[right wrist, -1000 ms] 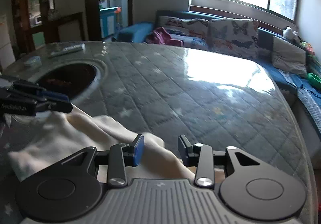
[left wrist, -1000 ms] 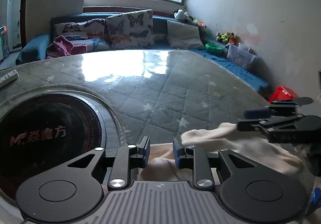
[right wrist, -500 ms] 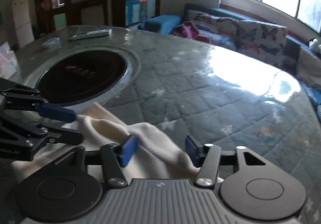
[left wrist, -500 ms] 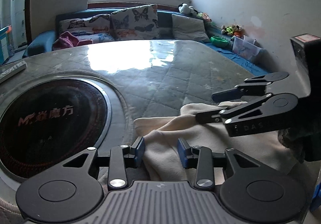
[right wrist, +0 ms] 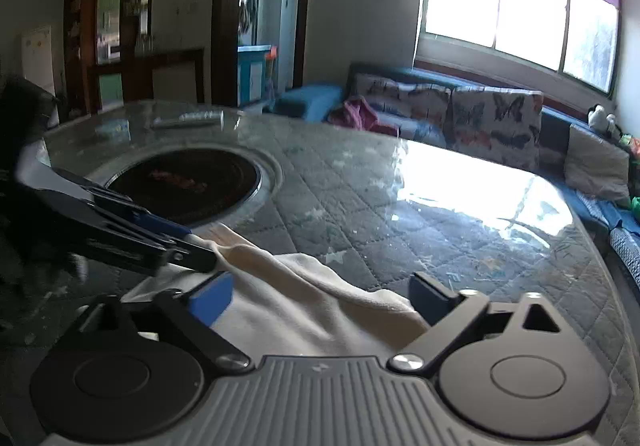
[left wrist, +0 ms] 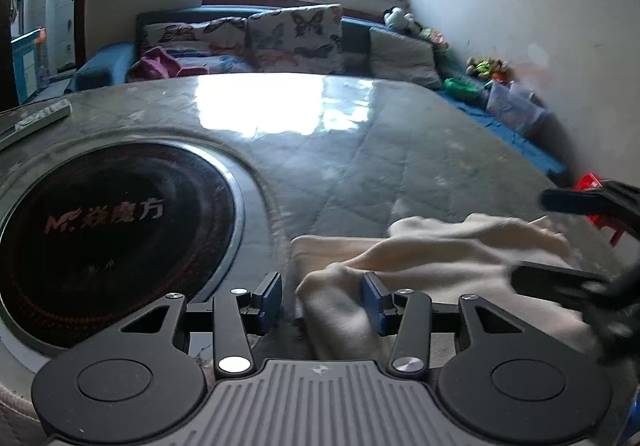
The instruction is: Fold clothes
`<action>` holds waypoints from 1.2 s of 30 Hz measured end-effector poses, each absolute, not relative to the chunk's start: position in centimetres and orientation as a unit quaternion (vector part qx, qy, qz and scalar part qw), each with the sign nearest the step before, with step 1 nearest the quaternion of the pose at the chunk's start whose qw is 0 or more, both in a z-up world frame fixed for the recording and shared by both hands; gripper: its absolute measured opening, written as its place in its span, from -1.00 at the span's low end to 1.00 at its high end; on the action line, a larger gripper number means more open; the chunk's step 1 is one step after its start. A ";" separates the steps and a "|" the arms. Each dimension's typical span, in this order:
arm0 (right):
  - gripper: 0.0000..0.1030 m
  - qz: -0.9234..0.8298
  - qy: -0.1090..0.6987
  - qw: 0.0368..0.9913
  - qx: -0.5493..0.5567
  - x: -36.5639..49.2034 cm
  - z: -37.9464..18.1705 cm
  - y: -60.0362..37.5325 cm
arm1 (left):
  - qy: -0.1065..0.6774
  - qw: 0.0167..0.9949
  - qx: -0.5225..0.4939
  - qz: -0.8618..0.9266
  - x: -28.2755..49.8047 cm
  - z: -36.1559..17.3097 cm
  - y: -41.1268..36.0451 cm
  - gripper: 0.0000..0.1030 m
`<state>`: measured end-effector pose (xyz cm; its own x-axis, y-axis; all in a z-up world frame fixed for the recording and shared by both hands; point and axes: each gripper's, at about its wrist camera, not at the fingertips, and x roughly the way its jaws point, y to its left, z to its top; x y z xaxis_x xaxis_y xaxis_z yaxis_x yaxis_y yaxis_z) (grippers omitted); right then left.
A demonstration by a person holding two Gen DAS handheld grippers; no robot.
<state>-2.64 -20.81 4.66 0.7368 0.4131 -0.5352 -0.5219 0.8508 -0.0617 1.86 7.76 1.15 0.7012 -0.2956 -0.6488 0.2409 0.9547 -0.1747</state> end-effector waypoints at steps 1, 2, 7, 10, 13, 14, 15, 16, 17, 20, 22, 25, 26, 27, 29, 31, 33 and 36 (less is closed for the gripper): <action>1.00 0.251 0.256 0.928 -0.101 -2.9 4.6 -20.9 | 0.359 0.921 -0.041 -0.146 1.8 1.2 7.8 -0.04; 1.00 0.250 0.253 0.930 -0.097 -3.1 4.6 -20.9 | 0.359 0.921 -0.044 -0.146 1.8 1.2 7.9 -0.03; 1.00 0.267 0.254 0.925 -0.087 -3.7 4.8 -20.7 | 0.350 0.923 -0.067 -0.146 1.1 2.3 8.9 0.11; 1.00 0.289 0.253 0.918 -0.100 -4.7 4.7 -19.8 | 0.345 0.925 -0.074 -0.139 0.8 3.0 9.3 0.34; 1.00 0.318 0.255 0.906 -0.117 -6.0 4.6 -18.5 | 0.341 0.927 -0.078 -0.133 0.5 3.3 9.9 0.43; 1.00 0.327 0.256 0.901 -0.124 -6.4 4.6 -18.1 | 0.343 0.927 -0.079 -0.129 0.4 3.3 9.9 0.51; 1.00 0.335 0.258 0.896 -0.134 -6.8 4.5 -17.6 | 0.345 0.927 -0.081 -0.125 0.3 3.4 10.0 0.53; 1.00 0.346 0.259 0.889 -0.150 -7.4 4.3 -16.9 | 0.346 0.926 -0.084 -0.123 0.2 3.5 10.1 0.54; 0.99 0.355 0.259 0.883 -0.165 -7.8 4.2 -16.3 | 0.346 0.926 -0.087 -0.123 0.1 3.5 10.2 0.56; 0.87 0.378 0.257 0.865 -0.206 -9.1 3.7 -14.4 | 0.351 0.923 -0.105 -0.118 -0.2 3.5 10.7 0.69; 0.75 0.390 0.264 0.854 -0.220 -9.6 3.4 -13.4 | 0.355 0.920 -0.119 -0.116 -0.4 3.5 11.0 0.69; 0.55 0.403 0.266 0.841 -0.243 -10.2 2.8 -11.9 | 0.363 0.914 -0.141 -0.116 -0.6 3.4 11.5 0.69; 0.52 0.405 0.261 0.839 -0.253 -10.5 2.6 -11.5 | 0.365 0.912 -0.148 -0.116 -0.7 3.4 11.7 0.69; 0.51 0.407 0.257 0.836 -0.262 -10.7 2.4 -11.2 | 0.366 0.910 -0.154 -0.116 -0.8 3.4 11.8 0.69; 0.31 0.410 0.255 0.832 -0.274 -11.1 2.2 -10.5 | 0.370 0.906 -0.170 -0.116 -1.0 3.4 12.1 0.69; 0.09 0.411 0.258 0.828 -0.282 -11.2 1.9 -10.0 | 0.377 0.899 -0.189 -0.116 -1.1 3.3 12.5 0.69; -0.01 0.405 0.259 0.828 -0.288 -11.1 1.7 -9.7 | 0.384 0.892 -0.206 -0.118 -1.1 3.1 12.8 0.69; -0.32 0.397 0.264 0.831 -0.286 -11.0 1.7 -9.8 | 0.392 0.882 -0.230 -0.125 -1.0 2.8 13.2 0.69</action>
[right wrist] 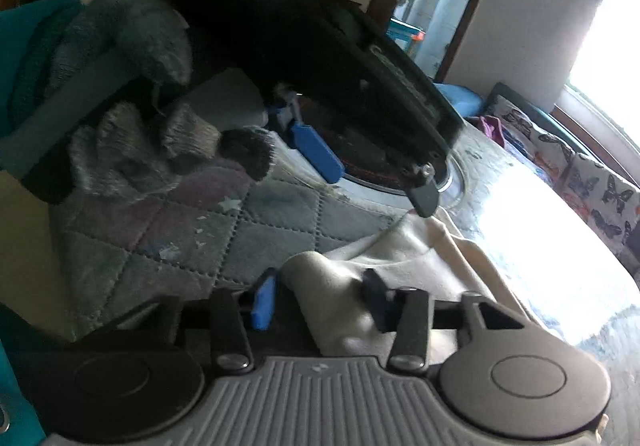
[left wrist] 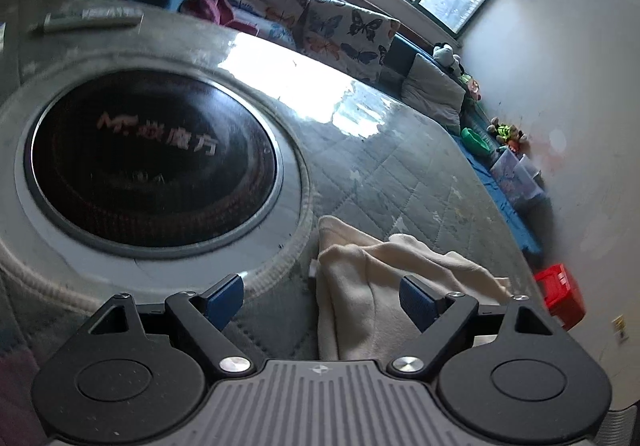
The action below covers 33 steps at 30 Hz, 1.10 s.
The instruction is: Fold clothes
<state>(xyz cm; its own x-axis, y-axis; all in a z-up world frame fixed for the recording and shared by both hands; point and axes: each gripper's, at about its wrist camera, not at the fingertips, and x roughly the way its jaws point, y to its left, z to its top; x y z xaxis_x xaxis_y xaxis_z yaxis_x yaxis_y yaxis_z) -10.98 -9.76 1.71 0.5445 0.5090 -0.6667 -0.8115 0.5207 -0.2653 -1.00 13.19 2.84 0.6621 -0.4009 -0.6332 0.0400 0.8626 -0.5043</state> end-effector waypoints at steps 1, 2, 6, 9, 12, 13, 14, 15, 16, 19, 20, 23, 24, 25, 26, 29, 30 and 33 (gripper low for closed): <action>-0.40 0.396 0.267 0.834 -0.277 -10.8 1.9 -10.0 | 0.394 0.878 -0.240 -0.126 -1.0 2.8 13.3 0.69; -0.54 0.395 0.270 0.836 -0.268 -10.7 2.0 -10.2 | 0.396 0.874 -0.250 -0.128 -0.9 2.7 13.4 0.69; -0.66 0.395 0.283 0.849 -0.208 -9.7 3.2 -11.8 | 0.408 0.853 -0.297 -0.132 -0.5 2.2 13.9 0.69; -0.68 0.395 0.284 0.857 -0.168 -9.2 4.1 -13.0 | 0.417 0.839 -0.322 -0.133 -0.1 2.0 13.8 0.69; -0.68 0.397 0.287 0.862 -0.131 -8.6 5.1 -14.3 | 0.426 0.826 -0.341 -0.138 0.4 1.7 13.5 0.69; -0.68 0.398 0.288 0.863 -0.118 -8.4 5.4 -14.8 | 0.429 0.822 -0.347 -0.141 0.5 1.7 13.3 0.69; -0.68 0.399 0.287 0.864 -0.106 -8.3 5.7 -15.3 | 0.432 0.818 -0.352 -0.145 0.7 1.6 13.2 0.69; -0.69 0.400 0.286 0.865 -0.098 -8.2 5.9 -15.7 | 0.434 0.813 -0.358 -0.148 0.9 1.5 13.0 0.69; -0.69 0.401 0.285 0.866 -0.089 -8.1 6.2 -16.1 | 0.435 0.810 -0.364 -0.147 1.0 1.4 12.9 0.69; -0.69 0.403 0.278 0.869 -0.073 -8.2 6.6 -17.2 | 0.439 0.796 -0.390 -0.149 1.4 1.0 12.8 0.66; -0.69 0.405 0.277 0.869 -0.069 -8.5 6.8 -17.5 | 0.440 0.790 -0.399 -0.150 1.5 0.9 12.8 0.66; -0.69 0.410 0.275 0.868 -0.060 -8.7 6.7 -18.0 | 0.441 0.779 -0.420 -0.149 1.7 0.4 12.6 0.52; -0.70 0.412 0.274 0.867 -0.060 -8.7 6.6 -18.0 | 0.442 0.777 -0.423 -0.149 1.8 0.3 12.5 0.46; -0.69 0.414 0.274 0.866 -0.060 -8.7 6.5 -18.1 | 0.447 0.773 -0.426 -0.148 1.8 0.2 12.4 0.30; -0.69 0.416 0.275 0.865 -0.058 -8.7 6.4 -18.1 | 0.452 0.769 -0.428 -0.147 1.9 0.0 12.3 0.06; -0.69 0.421 0.276 0.862 -0.059 -8.8 6.0 -18.0 | 0.466 0.755 -0.438 -0.145 2.1 -1.0 12.3 -0.51; -0.69 0.422 0.278 0.861 -0.060 -8.8 5.9 -18.0 | 0.469 0.752 -0.440 -0.144 2.1 -1.3 12.3 -0.55; -0.60 0.418 0.282 0.862 -0.055 -8.7 5.7 -18.5 | 0.468 0.757 -0.433 -0.146 2.1 -1.3 12.3 -0.62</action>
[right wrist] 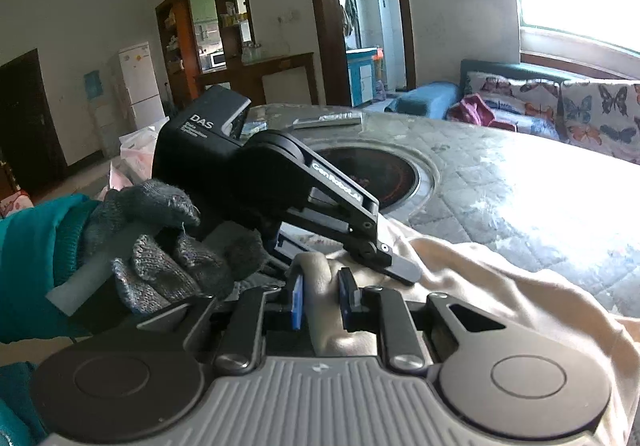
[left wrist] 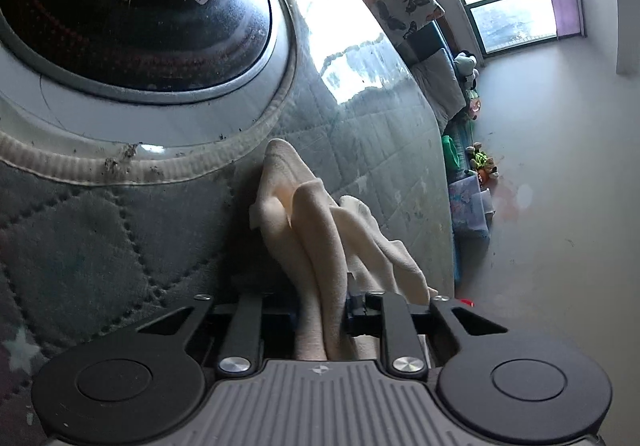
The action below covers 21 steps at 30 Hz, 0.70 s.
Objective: Fold clothes
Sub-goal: 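Lift the sweatshirt with both grippers and fold it over onto itself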
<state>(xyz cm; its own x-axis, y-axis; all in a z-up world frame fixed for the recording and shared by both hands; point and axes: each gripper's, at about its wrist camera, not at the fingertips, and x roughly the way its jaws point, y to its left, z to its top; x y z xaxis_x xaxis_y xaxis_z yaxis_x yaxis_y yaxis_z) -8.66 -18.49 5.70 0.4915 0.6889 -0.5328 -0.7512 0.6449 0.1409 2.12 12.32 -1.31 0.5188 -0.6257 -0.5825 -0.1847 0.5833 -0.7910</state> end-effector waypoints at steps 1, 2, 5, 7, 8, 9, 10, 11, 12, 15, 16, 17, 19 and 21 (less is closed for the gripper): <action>-0.55 0.415 0.283 0.863 -0.052 -8.6 5.7 -18.8 | 0.468 0.759 -0.428 -0.148 2.2 -1.2 12.2 -0.62; -0.49 0.412 0.283 0.865 -0.049 -8.6 5.7 -19.1 | 0.469 0.761 -0.422 -0.149 2.2 -1.2 12.2 -0.62; -0.25 0.391 0.280 0.876 -0.042 -8.6 5.9 -20.6 | 0.469 0.768 -0.407 -0.154 2.4 -0.8 11.9 -0.62; -0.19 0.365 0.281 0.887 -0.034 -8.2 6.0 -22.3 | 0.469 0.770 -0.402 -0.157 2.4 -0.8 11.8 -0.62; -0.19 0.349 0.282 0.893 -0.029 -7.9 5.9 -23.1 | 0.469 0.771 -0.401 -0.158 2.3 -0.8 11.8 -0.62; -0.19 0.331 0.285 0.899 -0.024 -7.6 5.8 -24.1 | 0.469 0.771 -0.400 -0.159 2.3 -0.8 11.8 -0.62; -0.18 0.313 0.287 0.905 -0.018 -7.3 5.7 -25.2 | 0.468 0.772 -0.399 -0.160 2.3 -0.8 11.8 -0.62; -0.18 0.296 0.289 0.910 -0.008 -6.9 5.5 -26.2 | 0.468 0.772 -0.399 -0.160 2.3 -0.8 11.8 -0.62; -0.18 0.280 0.291 0.915 0.002 -6.6 5.4 -27.2 | 0.468 0.772 -0.399 -0.161 2.4 -0.8 11.8 -0.62; -0.18 0.232 0.298 0.926 0.025 -5.7 4.7 -29.9 | 0.468 0.776 -0.390 -0.162 2.1 -0.7 11.8 -0.62; -0.18 0.218 0.300 0.928 0.029 -5.5 4.4 -30.7 | 0.468 0.777 -0.389 -0.162 2.0 -0.7 11.8 -0.62; -0.18 0.203 0.302 0.931 0.034 -5.3 4.1 -31.4 | 0.467 0.778 -0.387 -0.162 2.0 -0.7 11.8 -0.62; -0.17 0.175 0.308 0.934 0.044 -4.8 3.4 -32.9 | 0.467 0.779 -0.385 -0.163 2.0 -0.6 11.8 -0.61; -0.17 0.160 0.315 0.934 0.058 -3.9 2.6 -33.4 | 0.467 0.780 -0.383 -0.163 2.0 -0.6 11.8 -0.61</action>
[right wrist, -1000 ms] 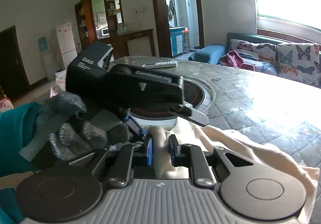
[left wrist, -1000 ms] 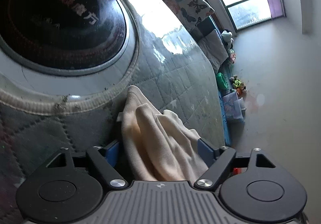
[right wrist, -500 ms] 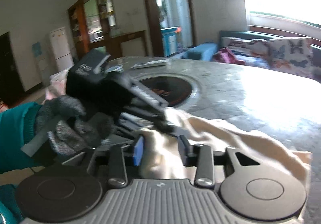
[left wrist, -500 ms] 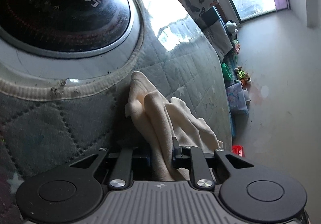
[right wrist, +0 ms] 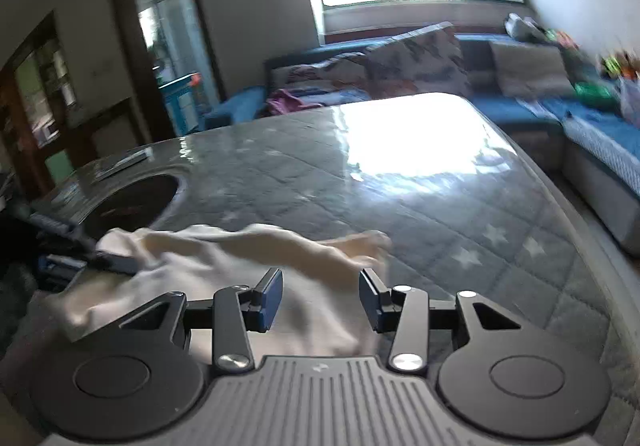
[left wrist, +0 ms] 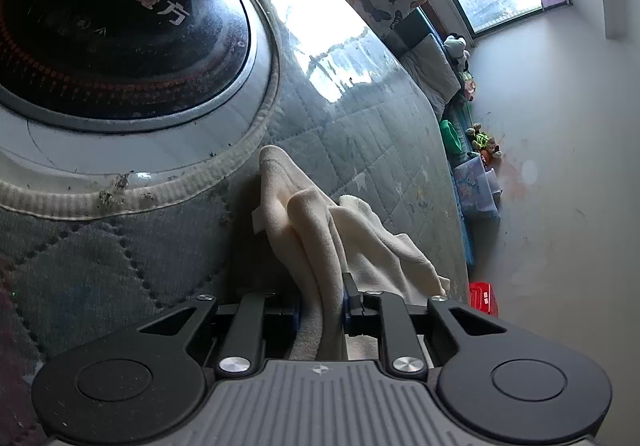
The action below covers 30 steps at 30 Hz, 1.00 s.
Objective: Fold clothes
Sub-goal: 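Lift the sweatshirt with both grippers and fold it over onto itself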
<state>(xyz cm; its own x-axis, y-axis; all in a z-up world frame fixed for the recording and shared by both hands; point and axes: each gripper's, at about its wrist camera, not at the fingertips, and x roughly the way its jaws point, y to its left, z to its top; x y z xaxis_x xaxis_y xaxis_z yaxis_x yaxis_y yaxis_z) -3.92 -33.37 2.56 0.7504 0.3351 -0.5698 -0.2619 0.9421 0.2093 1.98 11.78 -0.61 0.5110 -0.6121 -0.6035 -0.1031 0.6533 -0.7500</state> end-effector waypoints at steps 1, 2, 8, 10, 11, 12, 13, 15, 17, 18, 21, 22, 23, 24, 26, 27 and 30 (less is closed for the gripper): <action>-0.17 0.153 0.317 0.934 0.062 -3.7 2.2 -33.7 | 0.467 0.781 -0.382 -0.163 2.0 -0.6 11.8 -0.61; -0.17 0.148 0.319 0.934 0.066 -3.5 1.9 -34.0 | 0.466 0.781 -0.381 -0.163 2.0 -0.6 11.7 -0.61; -0.17 0.142 0.328 0.929 0.092 -2.9 0.3 -35.4 | 0.465 0.789 -0.367 -0.164 2.2 -0.4 11.4 -0.61; -0.20 0.146 0.325 0.930 0.096 -3.1 0.1 -35.3 | 0.464 0.791 -0.363 -0.165 2.3 -0.3 11.2 -0.61; -0.25 0.147 0.324 0.930 0.096 -3.1 0.0 -35.2 | 0.464 0.792 -0.361 -0.165 2.3 -0.3 11.2 -0.61; -0.44 0.148 0.323 0.929 0.098 -3.1 0.0 -35.2 | 0.463 0.793 -0.359 -0.165 2.4 -0.3 11.1 -0.61; -0.50 0.150 0.324 0.929 0.101 -3.2 0.0 -35.2 | 0.463 0.794 -0.357 -0.166 2.4 -0.3 11.1 -0.61; -0.71 0.154 0.324 0.928 0.106 -3.3 0.0 -35.1 | 0.462 0.798 -0.351 -0.165 2.4 -0.1 11.0 -0.61; -0.82 0.156 0.318 0.928 0.113 -3.6 0.2 -35.1 | 0.461 0.801 -0.344 -0.165 2.4 0.0 10.9 -0.62; -0.83 0.157 0.313 0.929 0.117 -3.8 0.4 -35.2 | 0.460 0.803 -0.340 -0.165 2.3 0.1 10.8 -0.61; -0.84 0.160 0.291 0.934 0.129 -5.0 1.4 -35.5 | 0.454 0.813 -0.321 -0.172 2.2 0.9 10.4 -0.62; -0.84 0.161 0.283 0.936 0.133 -5.5 1.8 -35.6 | 0.452 0.815 -0.316 -0.177 2.2 1.3 10.3 -0.64; -0.84 0.161 0.275 0.938 0.136 -5.9 2.3 -35.7 | 0.448 0.818 -0.312 -0.182 2.2 1.7 10.0 -0.65; -0.84 0.160 0.267 0.940 0.136 -6.3 2.8 -35.9 | 0.445 0.820 -0.308 -0.188 2.3 2.2 9.7 -0.66; -0.85 0.155 0.256 0.945 0.133 -6.9 3.7 -36.2 | 0.437 0.824 -0.300 -0.202 2.5 3.1 8.9 -0.68; -0.85 0.153 0.250 0.947 0.132 -7.2 4.2 -36.3 | 0.433 0.826 -0.295 -0.209 2.6 3.6 8.3 -0.68; -0.85 0.139 0.235 0.954 0.126 -7.8 5.7 -37.2 | 0.425 0.829 -0.281 -0.233 2.9 5.1 6.3 -0.70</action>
